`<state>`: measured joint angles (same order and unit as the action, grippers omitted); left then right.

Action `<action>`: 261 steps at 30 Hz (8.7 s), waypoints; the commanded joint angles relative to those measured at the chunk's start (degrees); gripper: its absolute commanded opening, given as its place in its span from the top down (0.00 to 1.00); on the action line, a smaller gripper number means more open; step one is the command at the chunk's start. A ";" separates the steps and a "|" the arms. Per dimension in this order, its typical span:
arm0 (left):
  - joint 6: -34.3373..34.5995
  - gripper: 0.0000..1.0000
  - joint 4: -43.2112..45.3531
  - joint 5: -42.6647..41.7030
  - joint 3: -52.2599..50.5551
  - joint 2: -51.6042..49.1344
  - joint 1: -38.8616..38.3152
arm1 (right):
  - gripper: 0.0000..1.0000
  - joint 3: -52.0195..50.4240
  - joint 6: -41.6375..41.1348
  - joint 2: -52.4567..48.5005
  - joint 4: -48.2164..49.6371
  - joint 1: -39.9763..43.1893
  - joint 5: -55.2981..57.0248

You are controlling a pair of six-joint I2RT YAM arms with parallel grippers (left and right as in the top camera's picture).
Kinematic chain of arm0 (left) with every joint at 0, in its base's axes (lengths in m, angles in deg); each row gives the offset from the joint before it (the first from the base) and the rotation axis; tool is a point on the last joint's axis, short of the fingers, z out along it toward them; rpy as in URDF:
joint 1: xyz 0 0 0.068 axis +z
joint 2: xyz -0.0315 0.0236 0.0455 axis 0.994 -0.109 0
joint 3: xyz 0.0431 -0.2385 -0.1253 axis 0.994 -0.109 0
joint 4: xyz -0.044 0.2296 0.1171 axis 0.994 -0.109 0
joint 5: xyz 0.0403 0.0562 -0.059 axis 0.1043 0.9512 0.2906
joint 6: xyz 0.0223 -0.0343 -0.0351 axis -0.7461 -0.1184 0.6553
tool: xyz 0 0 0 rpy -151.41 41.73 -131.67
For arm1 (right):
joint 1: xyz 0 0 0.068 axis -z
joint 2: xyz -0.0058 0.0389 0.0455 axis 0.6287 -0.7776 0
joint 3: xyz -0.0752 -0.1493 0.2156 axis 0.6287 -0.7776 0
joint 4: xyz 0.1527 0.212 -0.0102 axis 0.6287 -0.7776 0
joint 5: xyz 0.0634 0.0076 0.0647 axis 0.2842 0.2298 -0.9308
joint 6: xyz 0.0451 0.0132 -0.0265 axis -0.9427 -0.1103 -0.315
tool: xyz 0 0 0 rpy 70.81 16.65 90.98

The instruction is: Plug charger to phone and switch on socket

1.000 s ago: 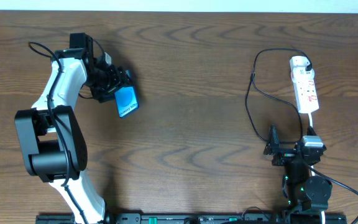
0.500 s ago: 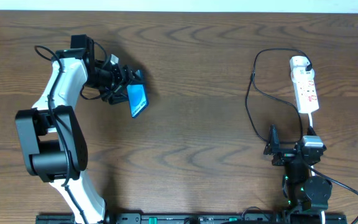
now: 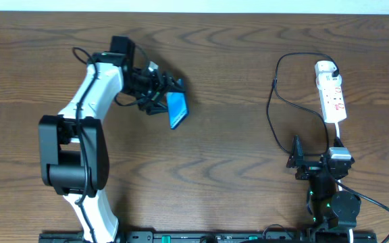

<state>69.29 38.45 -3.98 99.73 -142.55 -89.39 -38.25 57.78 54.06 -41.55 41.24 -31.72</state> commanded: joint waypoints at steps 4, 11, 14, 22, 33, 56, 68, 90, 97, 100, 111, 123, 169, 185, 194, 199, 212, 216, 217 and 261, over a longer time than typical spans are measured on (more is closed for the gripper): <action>11.58 0.31 6.23 -2.80 0.04 1.57 -5.81 | 0.01 -0.09 -0.15 0.31 -0.26 -0.07 0.48; 22.58 0.31 15.45 -2.78 0.04 1.57 -10.91 | 0.01 -0.09 -0.15 0.31 -0.26 -0.07 0.48; 27.32 0.31 19.39 -2.80 0.04 1.57 -12.72 | 0.01 -0.09 -0.15 0.31 -0.26 -0.07 0.48; 38.32 0.31 26.58 -2.86 0.04 1.57 -15.82 | 0.01 -0.09 -0.15 0.31 -0.26 -0.07 0.48; 42.88 0.31 27.30 -6.91 0.04 1.57 -16.02 | 0.01 -0.09 -0.15 0.31 -0.26 -0.07 0.48; 44.76 0.31 28.59 -10.34 0.07 1.62 -15.96 | 0.01 -0.09 -0.15 0.31 -0.26 -0.07 0.48; 44.52 0.31 28.59 -10.34 0.07 1.62 -15.91 | 0.01 -0.09 -0.17 0.31 -0.22 -0.07 0.46; 44.50 0.31 28.59 -10.34 0.07 1.62 -15.91 | 0.01 -0.09 -77.44 0.31 0.46 -0.09 -7.58; 44.50 0.31 28.59 -10.36 0.04 1.62 -15.91 | 0.01 -0.09 -77.55 0.31 0.55 -0.09 -8.37; 44.50 0.31 28.59 -10.36 0.07 1.62 -15.91 | 0.01 -0.09 -77.55 0.31 0.55 -0.09 -8.31; 44.50 0.31 28.59 -10.32 0.04 1.62 -15.91 | 0.01 -0.09 -65.42 0.31 2.21 -0.09 -3.02; 44.50 0.31 28.59 -10.32 0.04 1.62 -15.91 | 0.01 2.84 -40.24 -1.55 10.38 -0.13 -8.35; 42.53 0.31 28.57 -10.34 0.04 1.62 -15.91 | 0.05 63.21 -37.88 -60.92 -31.45 -16.11 -10.43; 42.51 0.31 28.57 -10.34 0.04 1.62 -15.91 | 0.19 83.32 -40.72 -79.25 -53.07 -29.99 6.97; 42.51 0.32 28.57 -10.36 0.04 1.62 -15.91 | 0.29 84.02 -43.52 -86.12 -52.48 -33.81 11.89; 42.51 0.31 28.57 -10.36 0.04 1.62 -15.91 | 0.36 84.00 -43.50 -88.50 -51.93 -35.30 13.46; 42.56 0.31 28.57 -10.69 0.04 1.62 -15.91 | 0.55 83.89 -43.50 -93.61 -48.78 -39.08 22.43; 42.56 0.31 28.57 -11.74 0.04 1.62 -15.91 | 0.60 83.87 -43.52 -95.67 -47.45 -39.30 22.80; 42.53 0.31 28.57 -11.80 0.04 1.62 -15.91 | 0.62 83.87 -43.52 -96.10 -47.17 -39.30 22.80; 35.52 0.09 28.61 -10.08 0.04 1.62 -9.81 | 0.98 84.00 -43.08 -85.92 -43.69 -39.26 21.75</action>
<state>107.17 67.22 -14.45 99.62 -142.44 -103.23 44.85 13.93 -39.45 -85.62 1.88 -11.63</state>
